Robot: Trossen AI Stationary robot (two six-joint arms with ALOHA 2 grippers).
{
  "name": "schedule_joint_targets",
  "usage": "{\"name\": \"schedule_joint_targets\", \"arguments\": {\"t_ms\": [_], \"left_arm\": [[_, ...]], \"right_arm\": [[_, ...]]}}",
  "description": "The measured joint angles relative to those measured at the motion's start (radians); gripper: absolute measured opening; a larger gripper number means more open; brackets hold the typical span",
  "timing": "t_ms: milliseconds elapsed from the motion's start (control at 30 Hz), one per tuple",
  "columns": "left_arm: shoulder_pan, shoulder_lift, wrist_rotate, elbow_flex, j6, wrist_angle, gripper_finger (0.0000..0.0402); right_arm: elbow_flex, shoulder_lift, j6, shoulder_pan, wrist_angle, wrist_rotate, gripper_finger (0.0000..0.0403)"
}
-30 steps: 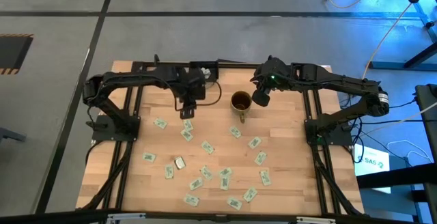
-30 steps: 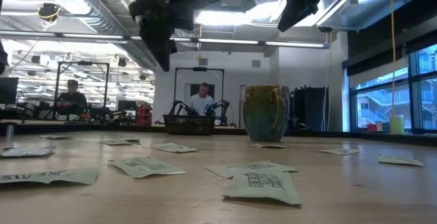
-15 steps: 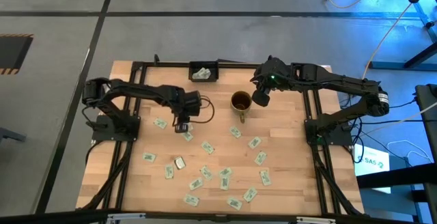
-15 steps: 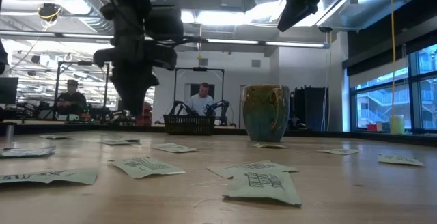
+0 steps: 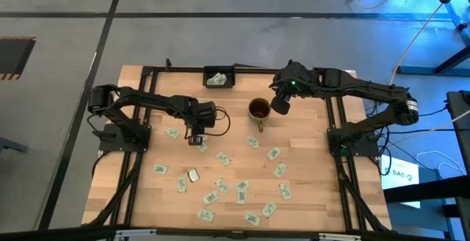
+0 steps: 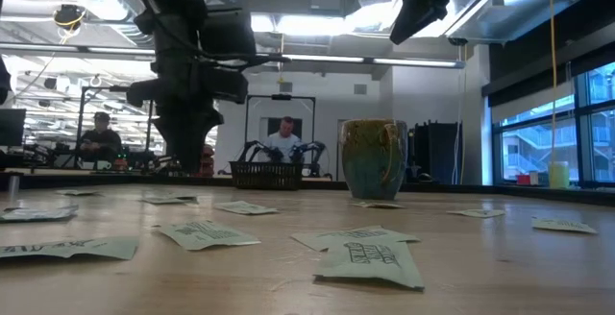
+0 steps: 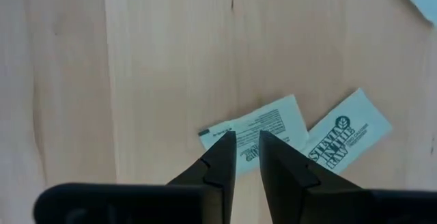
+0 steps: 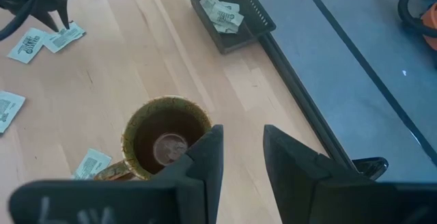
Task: Pick and place Stevia / Truvia into bins
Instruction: Put the stevia packet into the black container
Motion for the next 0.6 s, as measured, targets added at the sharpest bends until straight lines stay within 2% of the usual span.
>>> {"name": "schedule_joint_targets", "arguments": {"t_ms": [300,600], "left_arm": [[-0.035,0.129,-0.012,0.005,-0.016,0.005,0.0060],[-0.036,0.157,-0.040,0.009,-0.025,0.016,0.0014]], "right_arm": [[0.000,0.000,0.000,0.000,-0.001,0.000,0.0108],[0.000,0.000,0.000,0.000,-0.001,0.000,0.0108]]}}
